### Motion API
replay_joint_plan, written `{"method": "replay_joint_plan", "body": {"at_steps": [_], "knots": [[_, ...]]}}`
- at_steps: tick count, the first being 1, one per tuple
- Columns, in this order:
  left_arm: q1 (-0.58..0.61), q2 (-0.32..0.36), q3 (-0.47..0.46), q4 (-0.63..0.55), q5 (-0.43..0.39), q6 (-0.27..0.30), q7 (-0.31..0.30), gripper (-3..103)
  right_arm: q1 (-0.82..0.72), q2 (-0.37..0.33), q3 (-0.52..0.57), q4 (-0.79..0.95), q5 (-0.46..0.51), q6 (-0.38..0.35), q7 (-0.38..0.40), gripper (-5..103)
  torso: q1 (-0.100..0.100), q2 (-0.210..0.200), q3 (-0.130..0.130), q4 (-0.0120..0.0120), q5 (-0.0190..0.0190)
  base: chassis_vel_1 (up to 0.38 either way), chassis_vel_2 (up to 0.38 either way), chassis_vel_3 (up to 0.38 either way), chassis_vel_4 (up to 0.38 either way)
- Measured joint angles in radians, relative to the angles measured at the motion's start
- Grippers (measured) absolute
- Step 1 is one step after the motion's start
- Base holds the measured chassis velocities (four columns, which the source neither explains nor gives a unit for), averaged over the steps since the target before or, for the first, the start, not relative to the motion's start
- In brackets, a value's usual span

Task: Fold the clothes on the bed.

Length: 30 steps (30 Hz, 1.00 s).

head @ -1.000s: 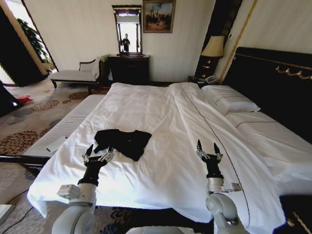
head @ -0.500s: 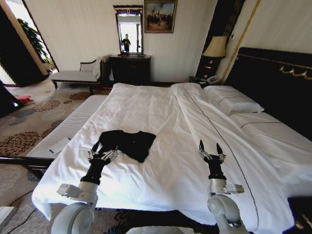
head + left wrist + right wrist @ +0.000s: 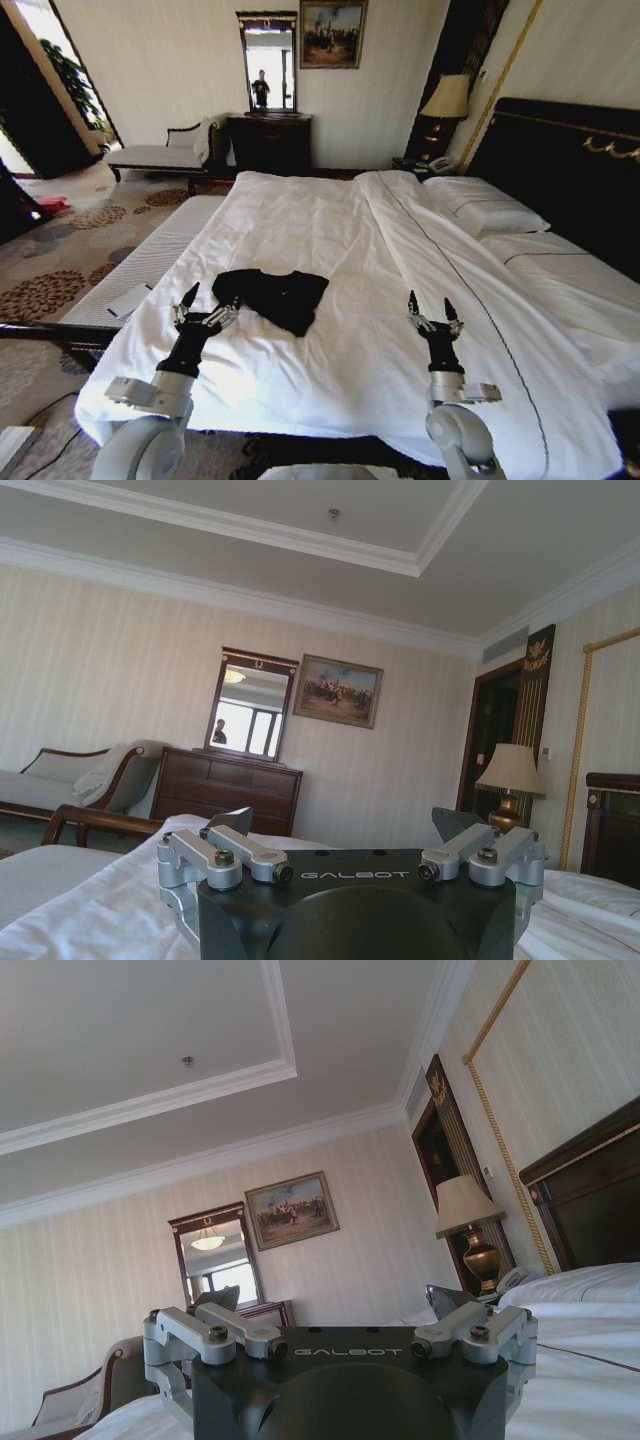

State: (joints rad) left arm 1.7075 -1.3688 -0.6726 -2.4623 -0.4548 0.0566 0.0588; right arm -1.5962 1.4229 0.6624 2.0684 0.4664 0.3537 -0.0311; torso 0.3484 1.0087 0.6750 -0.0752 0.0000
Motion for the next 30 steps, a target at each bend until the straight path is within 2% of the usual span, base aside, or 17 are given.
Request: {"method": "replay_joint_plan", "body": {"at_steps": [14,20,26,30], "knots": [[0.012,-0.015,0.012,-0.013,0.028,0.006,-0.010,100,0.009,0.006,-0.009,-0.013,-0.010,0.005,-0.007,100,0.000,0.000,0.000,0.0001,0.0000,0.035,0.075,-0.031,-0.072],[0.016,-0.003,-0.013,-0.003,0.039,0.017,-0.023,100,0.020,-0.006,-0.011,-0.019,-0.004,0.005,-0.006,100,0.000,0.000,0.000,0.0001,0.0001,0.044,0.080,-0.040,-0.053],[0.019,0.022,-0.036,0.034,0.097,0.026,-0.038,100,0.035,-0.051,0.010,-0.011,0.001,-0.018,0.024,100,0.000,0.000,0.000,0.0000,0.0000,0.047,0.077,-0.022,-0.087],[0.023,0.022,-0.033,0.034,0.108,0.025,-0.041,100,0.033,-0.090,0.035,-0.001,-0.021,-0.033,0.039,100,0.000,0.000,0.000,0.0001,0.0001,0.044,0.087,-0.035,-0.085]]}}
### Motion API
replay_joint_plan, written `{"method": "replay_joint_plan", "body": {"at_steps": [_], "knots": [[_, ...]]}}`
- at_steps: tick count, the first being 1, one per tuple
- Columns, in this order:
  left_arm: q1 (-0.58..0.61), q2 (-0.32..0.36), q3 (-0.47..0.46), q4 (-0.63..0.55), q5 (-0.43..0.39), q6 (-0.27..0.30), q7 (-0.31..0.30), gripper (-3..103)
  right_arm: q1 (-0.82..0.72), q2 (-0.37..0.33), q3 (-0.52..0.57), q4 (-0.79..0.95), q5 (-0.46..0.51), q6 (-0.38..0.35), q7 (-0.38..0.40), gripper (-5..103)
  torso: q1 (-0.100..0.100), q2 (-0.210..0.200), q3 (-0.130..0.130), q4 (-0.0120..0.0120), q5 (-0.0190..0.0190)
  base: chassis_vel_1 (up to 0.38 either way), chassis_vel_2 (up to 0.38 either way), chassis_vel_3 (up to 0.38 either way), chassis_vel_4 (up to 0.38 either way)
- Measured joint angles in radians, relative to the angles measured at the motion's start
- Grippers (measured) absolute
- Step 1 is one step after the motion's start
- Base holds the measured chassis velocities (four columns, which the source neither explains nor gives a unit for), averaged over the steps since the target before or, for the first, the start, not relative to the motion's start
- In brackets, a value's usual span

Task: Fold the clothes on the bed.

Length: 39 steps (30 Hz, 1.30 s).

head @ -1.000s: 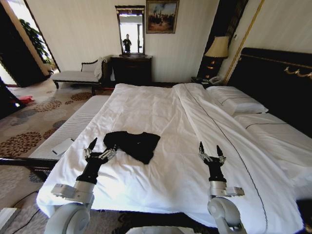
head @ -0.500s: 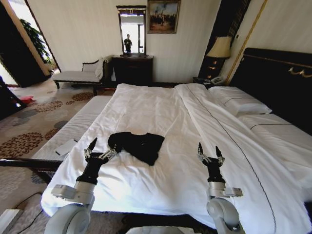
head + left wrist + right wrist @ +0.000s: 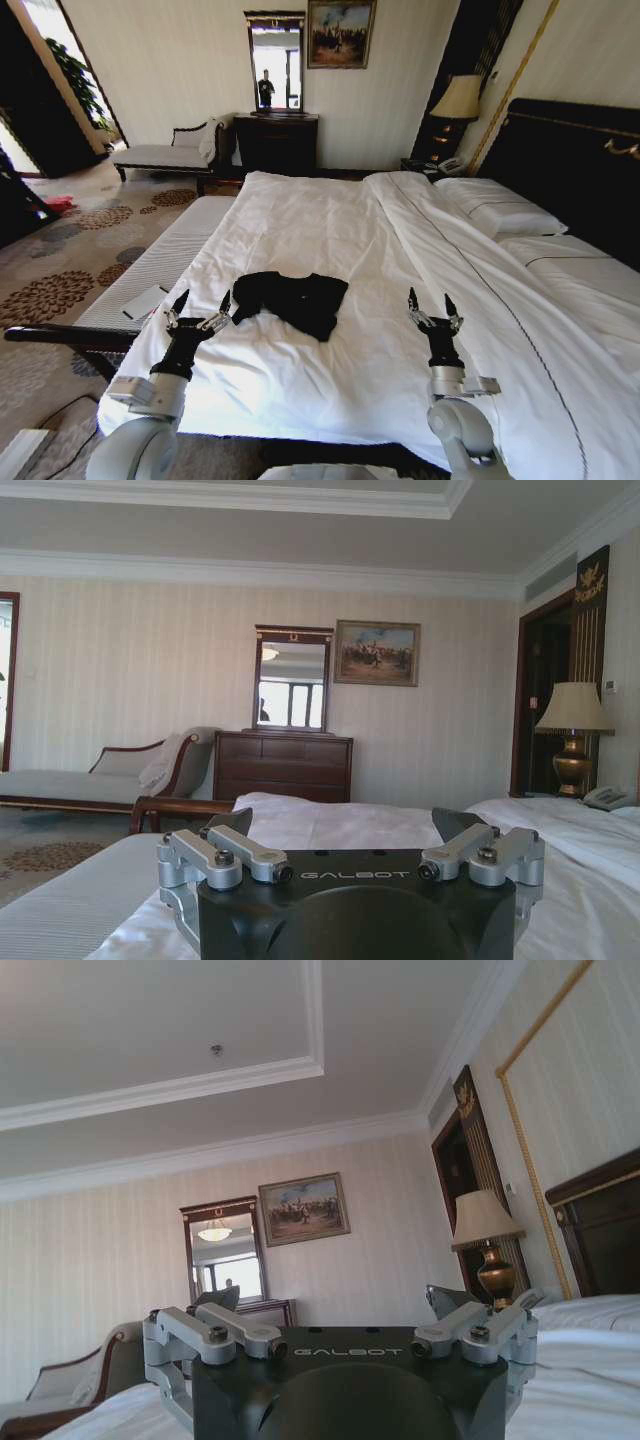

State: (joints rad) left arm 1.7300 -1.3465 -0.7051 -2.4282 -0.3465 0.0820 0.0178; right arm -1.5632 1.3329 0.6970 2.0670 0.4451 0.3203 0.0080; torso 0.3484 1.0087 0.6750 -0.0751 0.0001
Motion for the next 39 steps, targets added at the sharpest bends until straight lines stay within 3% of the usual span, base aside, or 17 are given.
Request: {"method": "replay_joint_plan", "body": {"at_steps": [8,30,39], "knots": [[0.008,-0.014,0.010,-0.011,0.014,-0.002,-0.004,100,-0.053,-0.075,0.052,0.047,-0.046,-0.066,0.000,100,0.000,0.000,0.000,-0.0002,0.0001,0.020,0.075,-0.026,-0.070],[0.016,-0.027,0.035,-0.012,0.032,-0.008,0.000,100,-0.032,-0.065,0.046,0.028,-0.031,-0.071,-0.025,100,0.000,0.000,0.000,-0.0002,0.0000,0.030,0.081,-0.025,-0.089],[0.014,-0.036,0.041,-0.008,0.043,-0.013,0.000,100,-0.037,-0.061,0.043,0.013,-0.037,-0.038,-0.050,100,0.000,0.000,0.000,-0.0001,-0.0003,0.028,0.080,-0.035,-0.076]]}}
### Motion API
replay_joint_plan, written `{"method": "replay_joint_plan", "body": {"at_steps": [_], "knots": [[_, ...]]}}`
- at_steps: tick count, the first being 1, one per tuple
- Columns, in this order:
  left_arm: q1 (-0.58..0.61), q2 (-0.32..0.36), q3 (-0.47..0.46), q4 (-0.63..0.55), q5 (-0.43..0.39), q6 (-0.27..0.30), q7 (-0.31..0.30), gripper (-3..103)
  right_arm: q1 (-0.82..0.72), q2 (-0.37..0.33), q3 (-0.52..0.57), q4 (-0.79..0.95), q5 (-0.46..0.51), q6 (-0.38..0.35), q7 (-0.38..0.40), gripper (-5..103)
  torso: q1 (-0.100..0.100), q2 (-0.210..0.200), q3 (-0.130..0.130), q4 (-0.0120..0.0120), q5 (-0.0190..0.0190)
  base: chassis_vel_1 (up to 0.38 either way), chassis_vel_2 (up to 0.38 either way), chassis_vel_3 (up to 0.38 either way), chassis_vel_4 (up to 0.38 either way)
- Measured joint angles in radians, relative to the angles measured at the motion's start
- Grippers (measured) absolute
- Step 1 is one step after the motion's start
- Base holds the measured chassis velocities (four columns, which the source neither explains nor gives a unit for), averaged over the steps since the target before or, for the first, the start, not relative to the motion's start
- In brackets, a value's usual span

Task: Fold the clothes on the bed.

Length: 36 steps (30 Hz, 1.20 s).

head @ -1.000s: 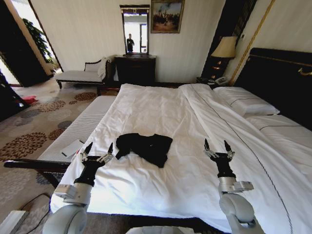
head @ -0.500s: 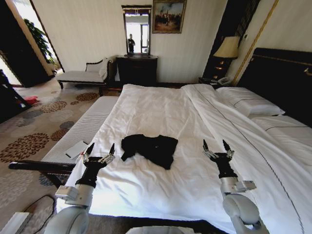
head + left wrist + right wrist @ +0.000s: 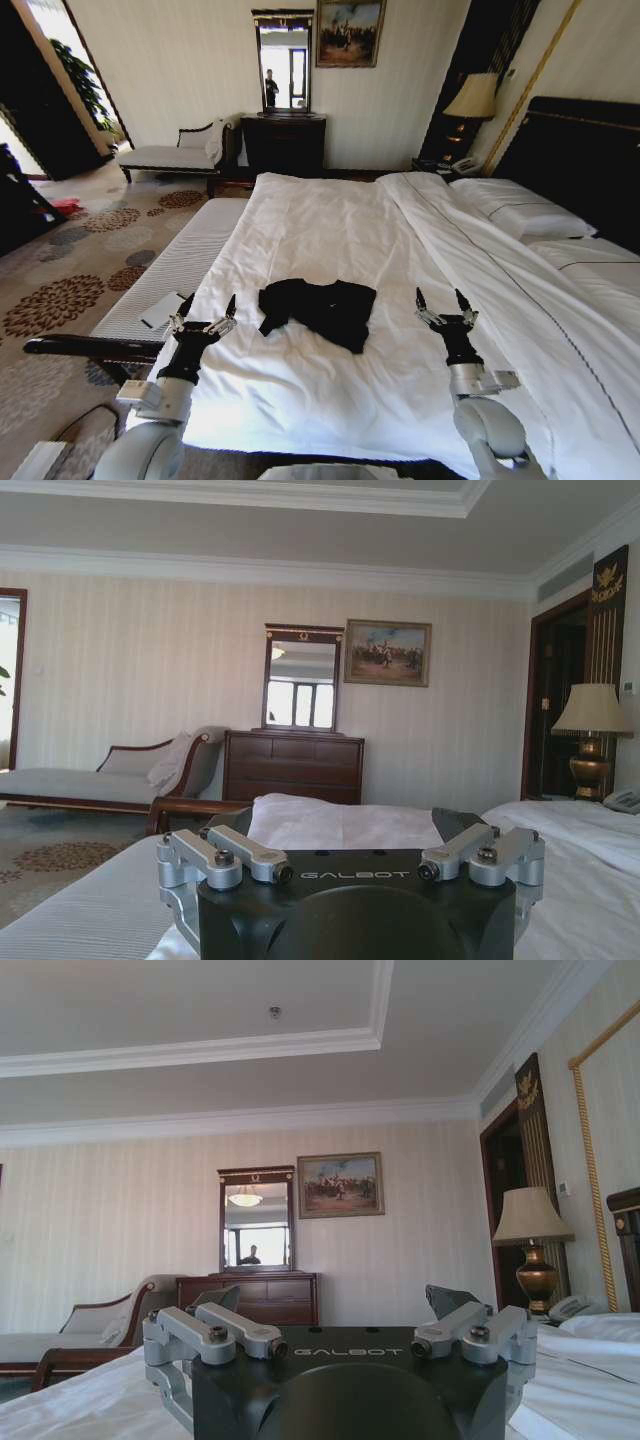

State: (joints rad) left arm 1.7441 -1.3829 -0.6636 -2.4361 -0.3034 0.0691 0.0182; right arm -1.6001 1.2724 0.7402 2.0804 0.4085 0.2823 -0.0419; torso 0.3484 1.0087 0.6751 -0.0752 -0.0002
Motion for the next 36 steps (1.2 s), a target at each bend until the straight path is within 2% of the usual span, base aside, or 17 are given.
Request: {"method": "replay_joint_plan", "body": {"at_steps": [8,30,36], "knots": [[0.001,-0.001,-0.002,-0.001,0.002,-0.004,-0.001,100,-0.004,0.006,-0.005,-0.001,0.000,0.019,-0.031,100,0.000,0.000,0.000,-0.0001,0.0004,0.000,0.000,0.000,0.000],[-0.024,-0.010,0.008,0.024,0.004,-0.004,-0.004,100,0.023,0.007,-0.030,-0.037,0.004,0.052,-0.052,100,0.000,0.000,0.000,0.0001,0.0002,0.000,0.000,0.000,0.000],[-0.066,0.011,0.015,0.034,-0.024,0.028,-0.032,100,0.043,0.006,-0.049,-0.053,0.010,0.056,-0.056,100,0.000,0.000,0.000,0.0000,0.0001,0.000,0.000,0.000,0.000]]}}
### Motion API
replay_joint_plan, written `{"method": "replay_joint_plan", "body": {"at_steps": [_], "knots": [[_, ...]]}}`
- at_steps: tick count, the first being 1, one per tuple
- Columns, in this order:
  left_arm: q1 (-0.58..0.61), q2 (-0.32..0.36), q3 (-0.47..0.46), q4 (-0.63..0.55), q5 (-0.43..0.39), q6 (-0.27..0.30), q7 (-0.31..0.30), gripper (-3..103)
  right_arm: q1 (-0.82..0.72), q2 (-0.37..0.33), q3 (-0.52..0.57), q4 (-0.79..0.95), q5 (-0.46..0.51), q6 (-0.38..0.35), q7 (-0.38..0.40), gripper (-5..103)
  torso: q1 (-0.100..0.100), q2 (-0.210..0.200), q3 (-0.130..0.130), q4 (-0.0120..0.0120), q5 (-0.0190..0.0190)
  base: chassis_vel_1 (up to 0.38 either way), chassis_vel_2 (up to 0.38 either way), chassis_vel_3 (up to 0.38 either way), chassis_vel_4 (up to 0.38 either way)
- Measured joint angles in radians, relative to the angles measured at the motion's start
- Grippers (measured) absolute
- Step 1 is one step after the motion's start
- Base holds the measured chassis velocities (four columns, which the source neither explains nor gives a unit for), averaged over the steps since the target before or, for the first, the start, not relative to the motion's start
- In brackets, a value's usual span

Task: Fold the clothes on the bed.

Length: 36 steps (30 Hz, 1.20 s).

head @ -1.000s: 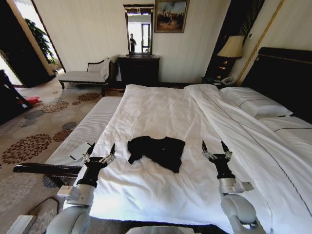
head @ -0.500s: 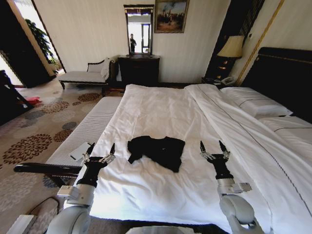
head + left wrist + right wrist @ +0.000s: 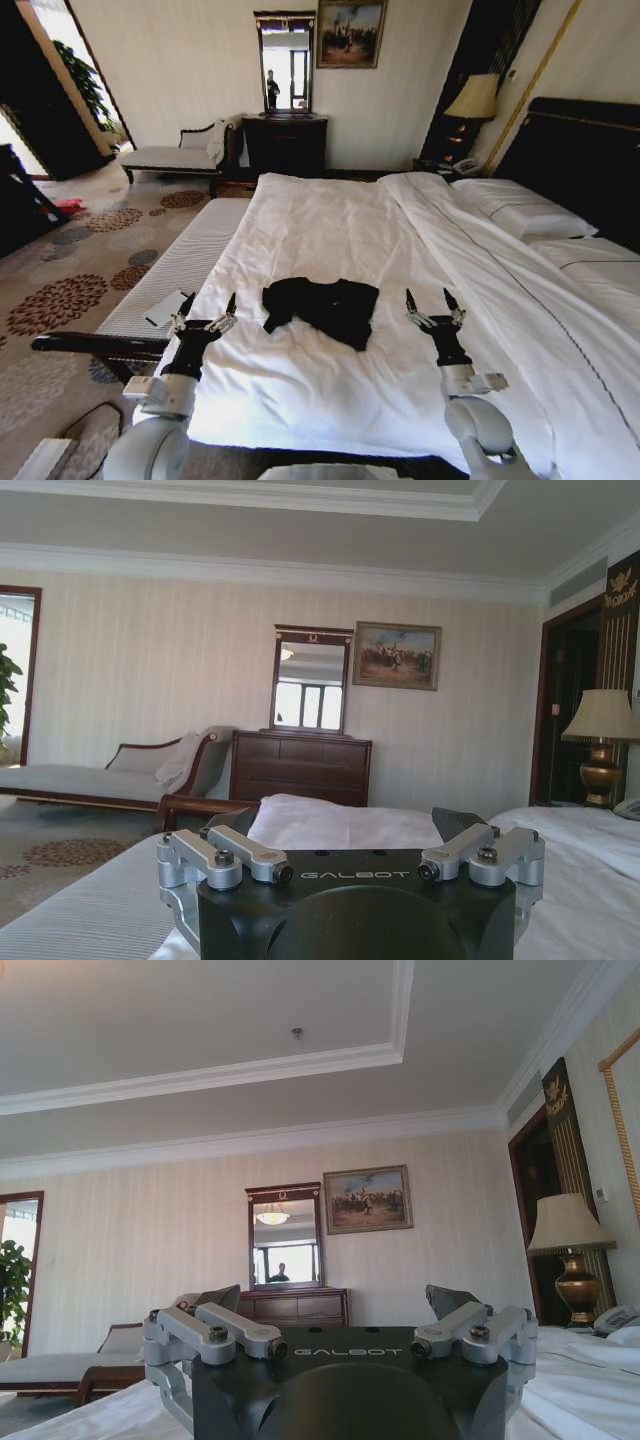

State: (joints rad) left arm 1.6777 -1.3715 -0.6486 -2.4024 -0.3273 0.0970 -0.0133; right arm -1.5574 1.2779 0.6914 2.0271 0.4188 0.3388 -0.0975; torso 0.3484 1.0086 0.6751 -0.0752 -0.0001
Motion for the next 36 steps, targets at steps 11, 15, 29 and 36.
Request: {"method": "replay_joint_plan", "body": {"at_steps": [11,15,29,36], "knots": [[-0.097,0.071,0.019,0.048,-0.112,0.051,-0.038,100,0.043,0.001,-0.040,-0.060,-0.005,0.012,-0.011,100,0.000,0.000,0.000,0.0001,0.0000,0.000,0.000,0.000,0.000],[-0.170,0.124,0.038,0.112,-0.179,0.070,-0.089,100,0.062,0.000,-0.057,-0.082,-0.001,0.024,-0.008,100,0.000,0.000,0.000,-0.0001,0.0000,0.000,0.000,0.000,0.000],[-0.486,0.191,0.155,0.286,-0.547,0.317,-0.393,100,0.213,-0.034,-0.212,-0.245,0.003,0.048,0.005,100,0.000,0.000,0.000,-0.0008,-0.0002,0.000,0.000,0.000,0.000],[-0.649,0.189,0.239,0.382,-0.697,0.455,-0.501,100,0.238,-0.029,-0.226,-0.275,0.006,0.053,0.004,100,0.000,0.000,0.000,0.0001,0.0002,0.000,0.000,0.000,0.000]]}}
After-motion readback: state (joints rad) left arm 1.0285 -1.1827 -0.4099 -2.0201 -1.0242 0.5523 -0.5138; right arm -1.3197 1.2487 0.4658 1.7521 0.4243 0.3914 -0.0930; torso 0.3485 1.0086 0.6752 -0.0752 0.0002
